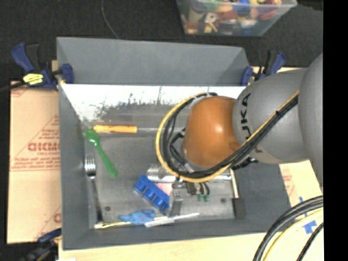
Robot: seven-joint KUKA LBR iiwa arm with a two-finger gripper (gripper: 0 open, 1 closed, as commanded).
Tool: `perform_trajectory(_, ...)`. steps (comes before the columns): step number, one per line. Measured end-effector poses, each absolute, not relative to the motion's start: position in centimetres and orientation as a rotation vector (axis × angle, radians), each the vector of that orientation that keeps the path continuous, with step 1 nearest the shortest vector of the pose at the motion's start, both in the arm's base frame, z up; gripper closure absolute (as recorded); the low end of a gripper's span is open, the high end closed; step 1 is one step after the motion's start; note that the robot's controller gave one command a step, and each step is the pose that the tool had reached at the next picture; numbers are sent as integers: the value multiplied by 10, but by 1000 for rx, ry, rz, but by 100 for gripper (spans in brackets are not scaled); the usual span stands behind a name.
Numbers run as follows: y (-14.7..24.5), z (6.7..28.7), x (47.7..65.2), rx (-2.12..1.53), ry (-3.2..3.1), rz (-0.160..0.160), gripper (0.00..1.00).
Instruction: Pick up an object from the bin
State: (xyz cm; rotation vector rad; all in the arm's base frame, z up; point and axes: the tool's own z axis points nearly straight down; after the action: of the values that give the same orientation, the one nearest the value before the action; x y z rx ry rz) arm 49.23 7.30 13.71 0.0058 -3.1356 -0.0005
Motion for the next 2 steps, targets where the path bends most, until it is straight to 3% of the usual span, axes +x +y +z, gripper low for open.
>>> perform_trajectory(1, 73, 141, 494, -1, -3143, -2, 0)
perform_trajectory(2, 84, 71, 480, -197, -3144, -5, 0)
